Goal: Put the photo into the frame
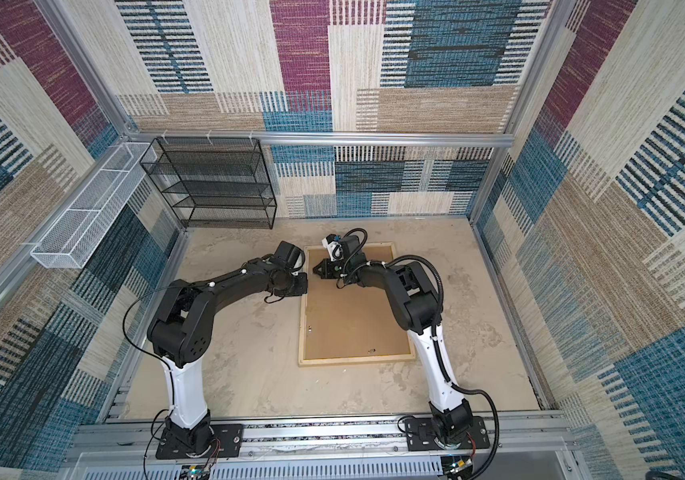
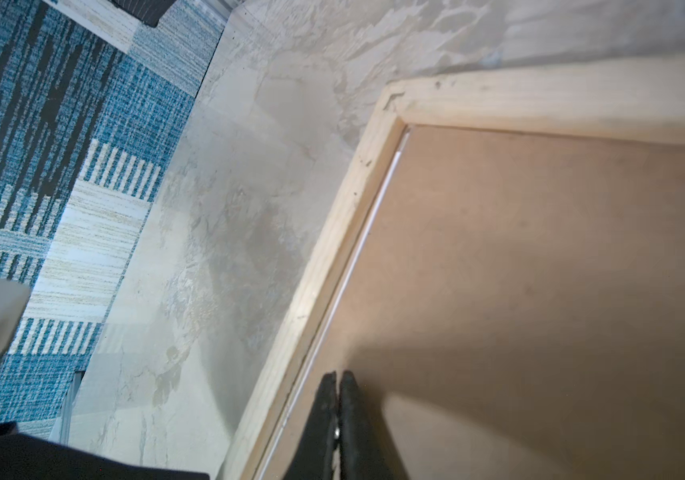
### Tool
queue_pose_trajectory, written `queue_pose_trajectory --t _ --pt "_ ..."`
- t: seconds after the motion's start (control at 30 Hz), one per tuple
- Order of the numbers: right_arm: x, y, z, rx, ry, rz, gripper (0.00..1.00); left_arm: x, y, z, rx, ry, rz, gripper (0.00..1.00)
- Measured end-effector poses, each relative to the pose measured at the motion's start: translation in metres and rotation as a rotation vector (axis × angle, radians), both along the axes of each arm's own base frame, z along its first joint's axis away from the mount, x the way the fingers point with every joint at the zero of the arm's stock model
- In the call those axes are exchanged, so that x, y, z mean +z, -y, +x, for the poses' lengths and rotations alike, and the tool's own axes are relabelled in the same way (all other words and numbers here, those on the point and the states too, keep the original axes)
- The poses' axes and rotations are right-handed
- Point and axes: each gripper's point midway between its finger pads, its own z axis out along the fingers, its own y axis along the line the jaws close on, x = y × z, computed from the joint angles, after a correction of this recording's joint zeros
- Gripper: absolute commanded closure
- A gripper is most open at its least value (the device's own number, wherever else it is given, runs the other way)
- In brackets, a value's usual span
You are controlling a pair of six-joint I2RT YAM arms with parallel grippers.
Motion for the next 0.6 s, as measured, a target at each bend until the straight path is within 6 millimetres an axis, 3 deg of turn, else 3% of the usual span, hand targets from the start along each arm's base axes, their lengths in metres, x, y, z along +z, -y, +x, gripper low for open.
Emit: queue_pose_trajectory --t 0.2,0.6 --pt "0.002 0.02 0.002 -0.057 0.0 -0.028 0.94 0.0 0.0 0.0 -0.004 -0.001 0.003 0.88" --pt "0.002 0.008 -0.028 0.029 -0.021 -0.034 0.98 0.0 0.0 0.001 -0.003 -0.005 0.006 0.9"
